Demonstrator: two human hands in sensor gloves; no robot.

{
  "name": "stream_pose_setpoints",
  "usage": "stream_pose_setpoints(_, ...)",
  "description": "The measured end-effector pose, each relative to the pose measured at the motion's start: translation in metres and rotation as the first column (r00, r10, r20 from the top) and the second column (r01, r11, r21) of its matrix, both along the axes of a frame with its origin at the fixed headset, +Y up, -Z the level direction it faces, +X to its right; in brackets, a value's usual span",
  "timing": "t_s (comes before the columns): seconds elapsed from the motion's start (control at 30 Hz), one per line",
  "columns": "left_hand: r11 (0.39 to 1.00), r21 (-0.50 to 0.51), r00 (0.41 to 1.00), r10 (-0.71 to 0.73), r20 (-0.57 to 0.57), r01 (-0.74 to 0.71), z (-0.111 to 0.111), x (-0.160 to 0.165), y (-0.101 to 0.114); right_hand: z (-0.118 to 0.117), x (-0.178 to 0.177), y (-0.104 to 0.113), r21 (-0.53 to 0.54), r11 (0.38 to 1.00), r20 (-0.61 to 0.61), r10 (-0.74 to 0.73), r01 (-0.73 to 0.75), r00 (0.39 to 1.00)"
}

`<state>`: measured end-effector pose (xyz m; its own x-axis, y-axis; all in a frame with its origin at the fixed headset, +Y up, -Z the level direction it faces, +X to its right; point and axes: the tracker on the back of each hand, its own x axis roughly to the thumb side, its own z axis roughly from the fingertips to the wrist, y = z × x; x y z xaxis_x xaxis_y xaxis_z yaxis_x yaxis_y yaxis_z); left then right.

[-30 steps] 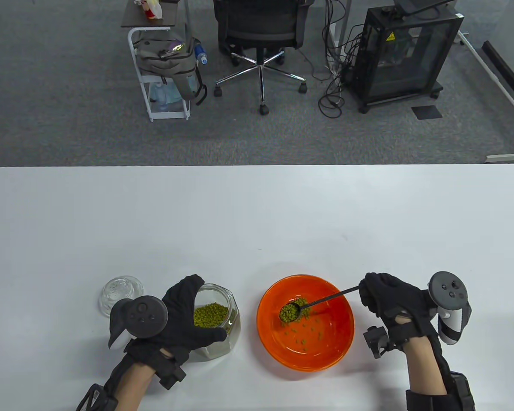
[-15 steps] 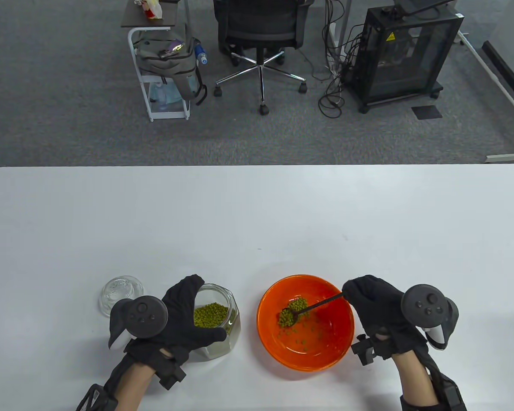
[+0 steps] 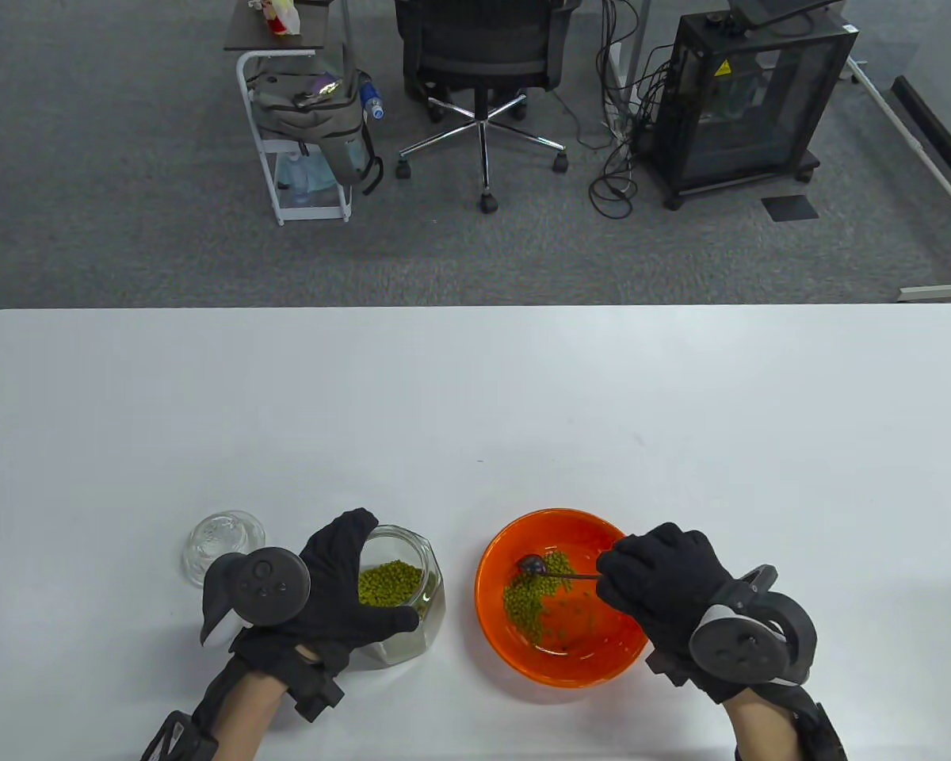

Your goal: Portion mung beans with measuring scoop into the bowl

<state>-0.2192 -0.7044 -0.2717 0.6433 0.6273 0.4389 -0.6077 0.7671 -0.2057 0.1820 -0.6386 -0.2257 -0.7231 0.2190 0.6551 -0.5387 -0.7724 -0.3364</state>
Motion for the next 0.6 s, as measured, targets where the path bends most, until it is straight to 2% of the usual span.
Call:
stream_pose_setpoints(0.23, 1.0, -0.001, 1.0, 0.0, 0.001, 0.0, 0.0, 0.0, 0.0, 0.006, 0.009, 0.009, 0.11, 0.994, 0.024, -0.02, 0.017, 1.0)
stream_pose_setpoints(0.47, 1.0, -0.001, 1.0, -0.005, 0.005, 0.005, 0.0, 0.0, 0.0, -0.007, 0.037, 0.007, 0.047, 0.969, 0.063, -0.243, 0.241, 0.968)
stream_pose_setpoints(0.6, 1.0, -0.001, 1.0, -0.004, 0.007, 0.004, 0.0, 0.0, 0.0, -0.019, 0.055, 0.001, -0.027, 0.915, 0.136, -0.396, 0.403, 0.908)
